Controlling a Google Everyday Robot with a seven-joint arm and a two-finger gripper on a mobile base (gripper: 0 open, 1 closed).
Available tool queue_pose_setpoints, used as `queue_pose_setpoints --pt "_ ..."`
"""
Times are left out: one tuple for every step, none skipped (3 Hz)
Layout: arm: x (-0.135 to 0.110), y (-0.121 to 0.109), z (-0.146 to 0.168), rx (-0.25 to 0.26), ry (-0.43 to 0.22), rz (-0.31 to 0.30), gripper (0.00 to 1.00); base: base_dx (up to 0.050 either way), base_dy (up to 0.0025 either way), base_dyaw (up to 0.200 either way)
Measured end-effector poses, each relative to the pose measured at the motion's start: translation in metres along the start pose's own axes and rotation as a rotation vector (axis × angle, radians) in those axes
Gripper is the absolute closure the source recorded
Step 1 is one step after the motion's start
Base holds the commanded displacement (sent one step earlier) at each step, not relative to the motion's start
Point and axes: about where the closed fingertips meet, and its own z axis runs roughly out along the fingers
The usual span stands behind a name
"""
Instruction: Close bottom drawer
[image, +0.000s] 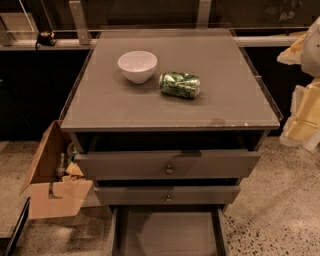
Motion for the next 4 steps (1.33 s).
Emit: queue_pose_setpoints --pt "0.0000 0.0000 0.0000 0.000 0.000 0.000 0.00 -0.050 0.00000 0.000" --pt "0.0000 0.0000 0.0000 0.000 0.000 0.000 0.00 -0.050 0.00002 0.000" --pt "0.0000 0.0000 0.0000 0.000 0.000 0.000 0.00 -0.036 -0.00001 0.000" --pt "0.0000 0.0004 0.0004 -0.001 -0.010 0.002 0.00 0.000 0.00000 0.000"
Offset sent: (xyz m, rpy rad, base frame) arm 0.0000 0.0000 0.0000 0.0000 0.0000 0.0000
